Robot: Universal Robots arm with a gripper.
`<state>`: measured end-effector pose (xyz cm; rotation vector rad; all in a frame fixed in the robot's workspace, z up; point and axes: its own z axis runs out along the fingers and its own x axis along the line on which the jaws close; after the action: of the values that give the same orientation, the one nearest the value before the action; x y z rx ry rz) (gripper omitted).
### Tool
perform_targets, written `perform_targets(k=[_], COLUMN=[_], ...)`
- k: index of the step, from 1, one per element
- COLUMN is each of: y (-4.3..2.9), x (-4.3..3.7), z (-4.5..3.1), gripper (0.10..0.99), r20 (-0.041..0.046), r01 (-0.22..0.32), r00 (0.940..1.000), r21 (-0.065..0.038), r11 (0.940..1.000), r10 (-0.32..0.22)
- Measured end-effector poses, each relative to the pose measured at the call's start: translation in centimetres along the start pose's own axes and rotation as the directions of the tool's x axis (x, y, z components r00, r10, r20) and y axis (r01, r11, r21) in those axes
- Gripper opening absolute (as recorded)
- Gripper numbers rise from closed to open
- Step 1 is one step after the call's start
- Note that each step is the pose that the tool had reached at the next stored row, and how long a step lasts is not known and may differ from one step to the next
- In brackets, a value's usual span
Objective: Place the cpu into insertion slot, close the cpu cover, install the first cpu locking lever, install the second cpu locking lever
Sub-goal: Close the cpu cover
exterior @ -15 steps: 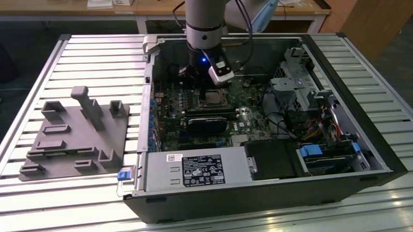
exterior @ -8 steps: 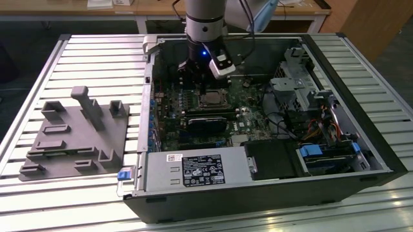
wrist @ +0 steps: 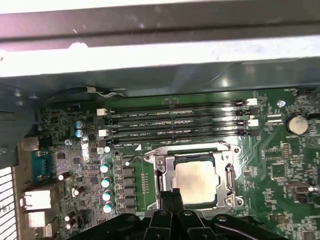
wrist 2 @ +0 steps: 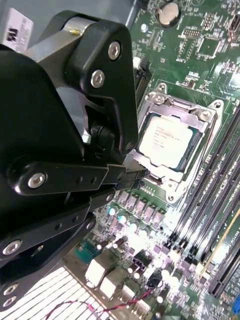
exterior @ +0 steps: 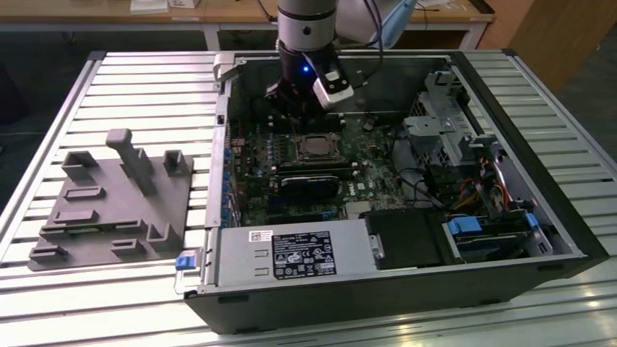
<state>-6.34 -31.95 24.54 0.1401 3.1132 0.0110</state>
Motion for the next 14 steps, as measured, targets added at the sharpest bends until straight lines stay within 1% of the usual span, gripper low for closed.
perform_targets(k=[2,4,6,14], y=[0.00,0.01,-0.02,-0.16], x=[-0.01,0.00,0.17,1.79], z=[-0.36,-0.40,-0.41,-0.45], gripper=[0.106,0.106,0.106,0.106], r20=[0.0005,0.0012,0.0031,0.0099], r01=[0.000,0.000,0.000,0.000], r00=[1.0000,1.0000,1.0000,1.0000], r21=[0.000,0.000,0.000,-0.001], r11=[1.0000,1.0000,1.0000,1.0000], r10=[0.000,0.000,0.000,0.000])
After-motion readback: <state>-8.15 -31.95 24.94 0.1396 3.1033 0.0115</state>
